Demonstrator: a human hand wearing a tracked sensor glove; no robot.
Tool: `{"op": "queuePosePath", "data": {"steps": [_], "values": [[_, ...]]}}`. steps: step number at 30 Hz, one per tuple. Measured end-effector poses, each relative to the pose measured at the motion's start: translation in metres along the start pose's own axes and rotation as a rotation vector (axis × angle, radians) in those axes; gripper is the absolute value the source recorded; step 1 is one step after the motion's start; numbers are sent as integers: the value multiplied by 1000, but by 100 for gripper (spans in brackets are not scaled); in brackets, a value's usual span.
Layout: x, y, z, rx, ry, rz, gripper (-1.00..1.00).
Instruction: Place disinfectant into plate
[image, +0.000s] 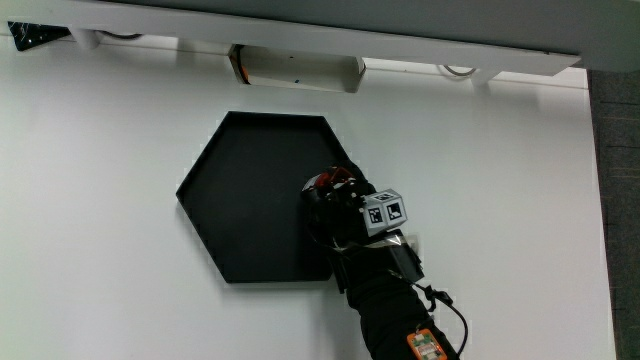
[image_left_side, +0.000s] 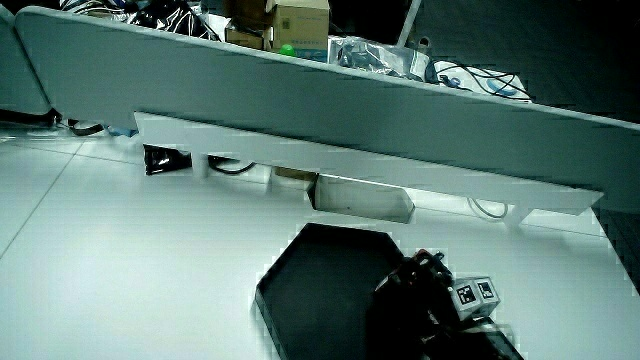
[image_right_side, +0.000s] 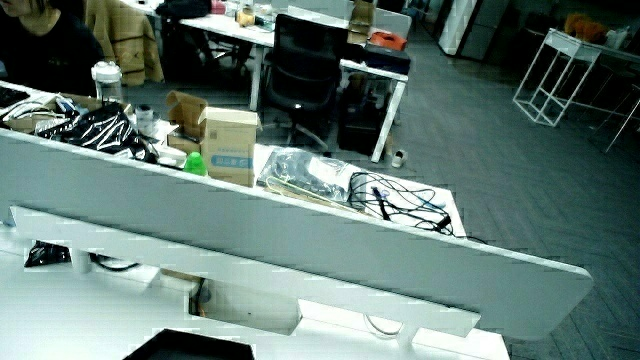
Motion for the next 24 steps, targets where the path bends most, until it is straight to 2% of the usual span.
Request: {"op": "queuePosePath", "data": {"steps": [1, 3, 5, 6, 8, 10, 12, 14, 15, 16, 17, 18, 20, 24], "values": [[-3, 2, -1, -8, 12, -3, 0], [-8, 4, -2, -42, -3, 4, 0], [-8, 6, -8, -71, -52, 6, 0], [-11, 7, -6, -75, -39, 16, 0], [-11, 9, -10, -90, -62, 13, 0], [-15, 9, -7, -99, -37, 13, 0], [-13, 8, -13, -106, -54, 15, 0], [-9, 5, -19, -141, -66, 13, 0], [-11, 4, -13, -151, -12, -5, 0], [-7, 3, -15, -126, -24, 0, 0], [-5, 3, -17, -125, -22, 2, 0], [-6, 4, -17, -149, -19, 8, 0], [-9, 4, -16, -135, -2, 33, 0], [-4, 1, -21, -164, 39, 34, -24]]}}
